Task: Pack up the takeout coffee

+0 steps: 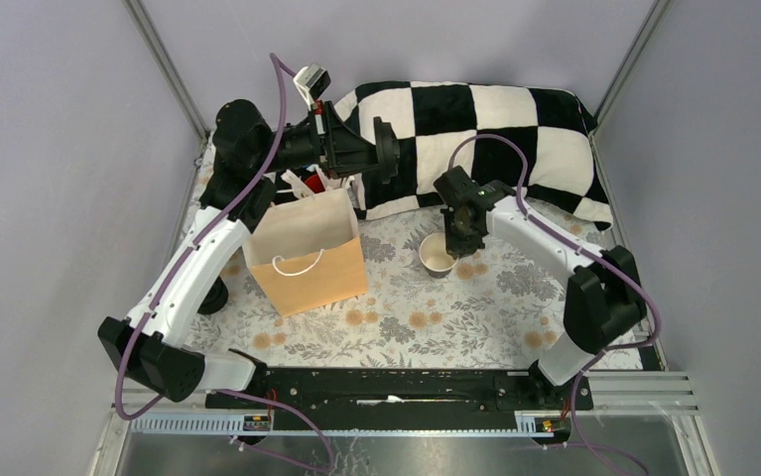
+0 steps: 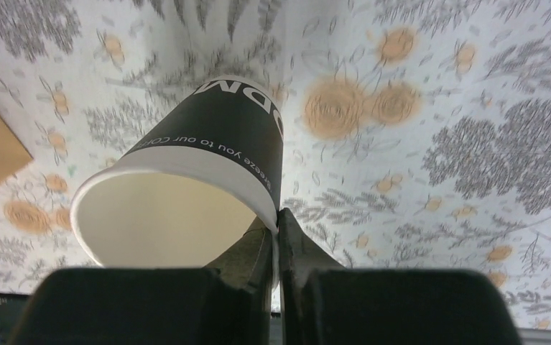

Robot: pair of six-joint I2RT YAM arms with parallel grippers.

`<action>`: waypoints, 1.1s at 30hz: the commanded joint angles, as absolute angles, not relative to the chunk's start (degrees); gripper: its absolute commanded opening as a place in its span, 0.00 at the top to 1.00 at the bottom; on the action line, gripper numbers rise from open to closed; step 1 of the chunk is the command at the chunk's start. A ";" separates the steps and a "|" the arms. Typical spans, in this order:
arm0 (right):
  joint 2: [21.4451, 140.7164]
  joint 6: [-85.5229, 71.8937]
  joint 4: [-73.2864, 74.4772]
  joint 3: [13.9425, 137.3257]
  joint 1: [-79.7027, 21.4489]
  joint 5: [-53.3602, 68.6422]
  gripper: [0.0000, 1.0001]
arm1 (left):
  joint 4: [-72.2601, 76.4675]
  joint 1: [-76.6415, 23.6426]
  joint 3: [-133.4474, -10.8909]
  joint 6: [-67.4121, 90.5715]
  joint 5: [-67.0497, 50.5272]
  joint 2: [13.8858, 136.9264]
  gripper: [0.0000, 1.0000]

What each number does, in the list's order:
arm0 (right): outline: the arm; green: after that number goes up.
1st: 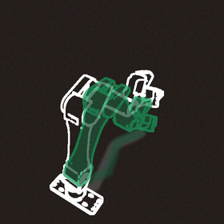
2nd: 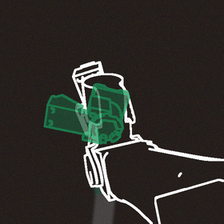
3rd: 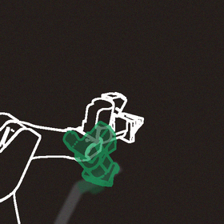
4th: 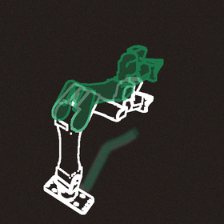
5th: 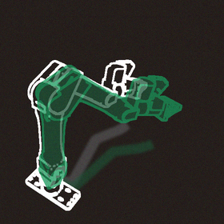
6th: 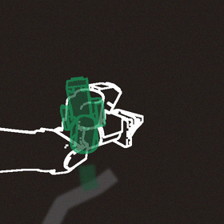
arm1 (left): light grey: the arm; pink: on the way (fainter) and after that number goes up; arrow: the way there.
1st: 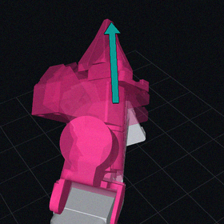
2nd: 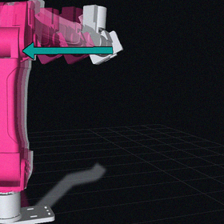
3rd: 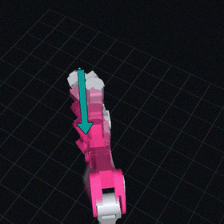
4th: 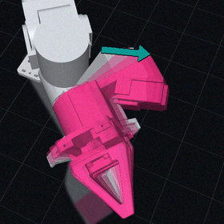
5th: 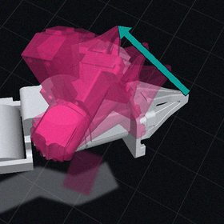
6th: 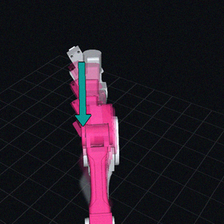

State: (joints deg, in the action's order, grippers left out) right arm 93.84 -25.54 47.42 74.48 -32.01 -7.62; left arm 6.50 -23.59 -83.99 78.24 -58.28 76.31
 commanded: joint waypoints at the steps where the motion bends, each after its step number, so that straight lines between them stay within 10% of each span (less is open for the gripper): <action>1: 89.52 -28.94 49.26 71.07 -33.68 -6.06 0.97 | 8.00 -26.22 -85.72 76.79 -56.60 77.67 1.00; 5: 88.00 -29.22 49.53 70.32 -34.80 -3.44 0.94 | 8.00 -28.31 -86.26 76.25 -55.91 79.09 1.00; 15: 81.92 -25.83 60.58 81.90 -34.73 -4.54 0.38 | 22.25 -29.00 -81.46 83.06 -57.20 80.53 1.00; 20: 76.00 -22.37 55.59 94.85 -30.51 18.01 0.19 | 31.50 -28.80 -80.39 86.39 -59.27 80.33 1.00; 25: 70.03 -35.49 30.41 96.95 -24.34 42.06 0.10 | 42.74 -27.99 -79.32 92.74 -60.39 80.24 1.00; 33: 72.92 -48.81 14.39 103.58 -24.32 48.13 0.07 | 30.19 -27.51 -82.92 84.63 -59.11 80.34 1.00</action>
